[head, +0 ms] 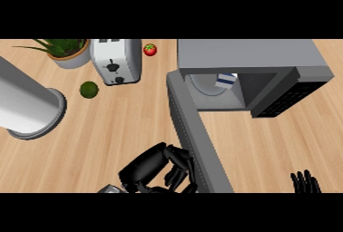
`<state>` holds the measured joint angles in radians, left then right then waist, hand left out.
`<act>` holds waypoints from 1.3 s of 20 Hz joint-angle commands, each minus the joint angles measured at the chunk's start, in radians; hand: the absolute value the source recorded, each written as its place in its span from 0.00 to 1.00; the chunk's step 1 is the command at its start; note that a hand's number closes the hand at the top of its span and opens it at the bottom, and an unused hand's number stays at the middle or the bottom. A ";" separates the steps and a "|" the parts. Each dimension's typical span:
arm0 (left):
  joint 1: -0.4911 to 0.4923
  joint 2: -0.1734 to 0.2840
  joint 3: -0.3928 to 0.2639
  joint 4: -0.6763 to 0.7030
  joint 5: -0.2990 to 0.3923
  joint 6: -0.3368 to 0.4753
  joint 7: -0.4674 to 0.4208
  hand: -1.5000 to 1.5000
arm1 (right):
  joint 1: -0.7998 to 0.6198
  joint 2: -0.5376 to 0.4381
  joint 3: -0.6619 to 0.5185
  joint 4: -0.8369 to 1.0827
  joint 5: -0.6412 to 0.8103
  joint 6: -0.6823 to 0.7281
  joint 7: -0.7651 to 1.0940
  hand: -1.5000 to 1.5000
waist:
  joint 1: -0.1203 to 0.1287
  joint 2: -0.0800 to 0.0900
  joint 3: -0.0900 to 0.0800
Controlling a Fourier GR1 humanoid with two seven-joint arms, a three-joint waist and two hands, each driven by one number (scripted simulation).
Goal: Pick up the milk, place it into the microwave and close the microwave
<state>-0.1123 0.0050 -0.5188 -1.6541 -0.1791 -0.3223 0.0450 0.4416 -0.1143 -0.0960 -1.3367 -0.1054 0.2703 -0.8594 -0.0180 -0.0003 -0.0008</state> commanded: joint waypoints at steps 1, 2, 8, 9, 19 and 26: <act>-0.115 -0.005 -0.174 0.099 -0.004 0.143 0.025 1.00 | 0.020 -0.031 -0.013 -0.056 -0.043 0.070 -0.025 0.00 | -0.003 0.001 0.001; -0.136 -0.005 -0.204 0.136 -0.014 0.171 0.027 1.00 | 0.017 -0.021 -0.002 -0.030 -0.040 0.078 -0.047 0.00 | -0.003 0.001 0.001; -0.256 -0.005 -0.383 0.311 0.158 0.372 0.050 1.00 | 0.117 -0.071 0.062 -0.240 -0.075 0.153 -0.031 0.00 | -0.055 0.005 -0.001; -0.303 -0.005 -0.384 0.336 0.183 0.406 0.051 1.00 | 0.094 -0.083 0.051 -0.284 -0.118 0.155 0.025 0.00 | -0.056 0.007 -0.001; -0.456 -0.005 -0.438 0.471 0.428 0.694 -0.085 0.00 | 0.089 -0.102 0.117 -0.477 -0.170 0.123 0.143 0.00 | -0.142 0.030 -0.005; -0.575 -0.005 -0.353 0.546 0.553 0.817 -0.170 0.00 | 0.141 -0.145 0.141 -0.544 -0.204 0.162 0.183 0.00 | -0.190 0.039 -0.005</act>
<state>-0.6267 0.0104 -0.8995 -1.1541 0.3181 0.4248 -0.0846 0.5713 -0.2408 0.0336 -1.8499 -0.2883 0.3995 -0.6960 -0.1857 0.0316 -0.0057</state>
